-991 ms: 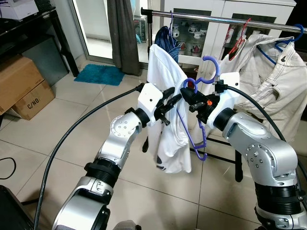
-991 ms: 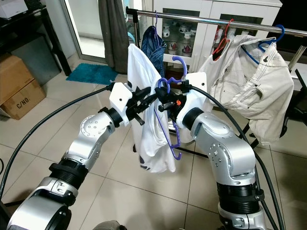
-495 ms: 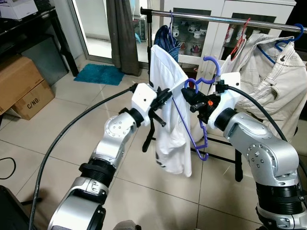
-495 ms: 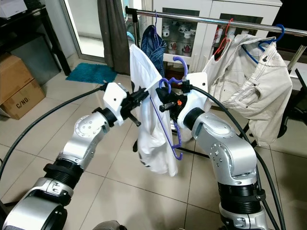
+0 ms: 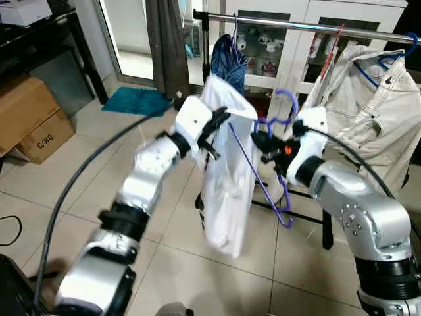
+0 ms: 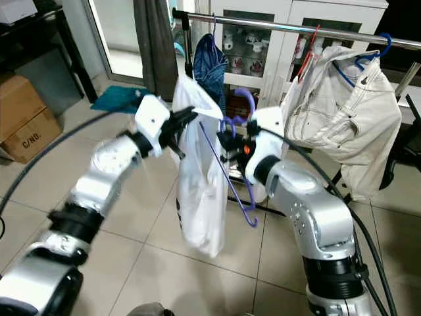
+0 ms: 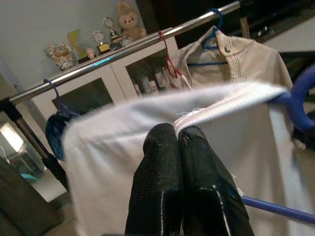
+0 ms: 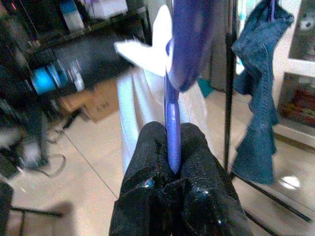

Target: Hang hanger

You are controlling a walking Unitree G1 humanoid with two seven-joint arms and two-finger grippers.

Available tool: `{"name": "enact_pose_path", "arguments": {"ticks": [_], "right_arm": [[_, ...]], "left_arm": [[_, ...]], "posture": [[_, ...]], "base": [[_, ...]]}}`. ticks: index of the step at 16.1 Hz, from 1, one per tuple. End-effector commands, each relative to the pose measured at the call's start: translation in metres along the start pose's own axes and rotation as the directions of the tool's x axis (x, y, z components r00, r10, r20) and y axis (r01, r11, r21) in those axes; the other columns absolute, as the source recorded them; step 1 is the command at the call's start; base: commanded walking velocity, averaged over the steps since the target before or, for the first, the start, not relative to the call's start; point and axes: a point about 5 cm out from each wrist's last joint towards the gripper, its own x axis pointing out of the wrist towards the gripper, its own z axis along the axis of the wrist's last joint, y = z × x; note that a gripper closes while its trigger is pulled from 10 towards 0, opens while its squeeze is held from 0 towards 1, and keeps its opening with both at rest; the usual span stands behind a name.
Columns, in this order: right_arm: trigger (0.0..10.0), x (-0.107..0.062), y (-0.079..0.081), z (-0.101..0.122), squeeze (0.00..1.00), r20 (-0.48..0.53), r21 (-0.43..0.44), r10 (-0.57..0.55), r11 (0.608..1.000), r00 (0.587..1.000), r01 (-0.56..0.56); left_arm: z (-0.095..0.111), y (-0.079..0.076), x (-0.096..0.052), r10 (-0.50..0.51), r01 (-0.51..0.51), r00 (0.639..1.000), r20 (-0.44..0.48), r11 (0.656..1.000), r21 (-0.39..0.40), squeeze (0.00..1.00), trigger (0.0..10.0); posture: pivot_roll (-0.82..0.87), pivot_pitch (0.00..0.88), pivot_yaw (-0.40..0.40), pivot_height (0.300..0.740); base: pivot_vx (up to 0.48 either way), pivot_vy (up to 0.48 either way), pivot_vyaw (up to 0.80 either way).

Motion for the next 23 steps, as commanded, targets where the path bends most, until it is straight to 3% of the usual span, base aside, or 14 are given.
{"name": "enact_pose_path", "arguments": {"ticks": [1,3,10,18,21,23], "right_arm": [[10.0,-0.001,0.001,0.000,0.00,-0.019,-0.021,0.001,1.000,1.000,-0.002],[10.0,-0.002,0.003,-0.007,0.00,-0.071,-0.048,0.020,0.999,0.997,-0.024],[10.0,-0.012,0.017,-0.032,0.00,-0.264,-0.082,0.141,0.983,0.954,-0.167],[10.0,-0.003,-0.006,-0.009,0.00,-0.070,0.040,-0.062,0.997,0.996,0.065],[10.0,-0.002,-0.008,-0.003,0.00,-0.031,0.053,-0.088,0.995,0.996,0.090],[10.0,-0.002,-0.006,-0.002,0.00,-0.019,0.053,-0.066,0.996,0.998,0.067]], "left_arm": [[0.007,0.002,0.004,-0.035,0.037,0.999,-0.030,0.997,0.060,0.00,0.0],[0.007,0.006,0.003,-0.040,0.050,0.996,-0.083,0.990,0.130,0.00,0.0],[0.000,0.001,0.001,-0.090,0.117,0.980,-0.178,0.981,0.152,0.00,0.0],[-0.004,-0.028,-0.007,-0.240,0.266,0.944,-0.224,0.960,0.093,0.00,0.0],[-0.015,-0.026,-0.014,-0.176,0.215,0.943,-0.282,0.970,0.114,0.00,0.0],[-0.017,-0.011,-0.016,-0.059,0.110,0.951,-0.305,0.982,0.154,0.00,0.0]], "posture": [[0.09,0.010,0.043,0.740],[0.09,0.009,0.046,0.740],[0.09,0.008,0.049,0.740],[0.09,0.001,0.057,0.740],[0.09,0.001,0.059,0.740],[0.09,0.001,0.059,0.740]], "base": [[0.000,0.000,0.00],[0.000,0.000,0.00],[0.000,0.000,0.00],[0.000,0.000,0.00],[0.000,0.000,0.00],[0.000,0.000,0.00]]}}
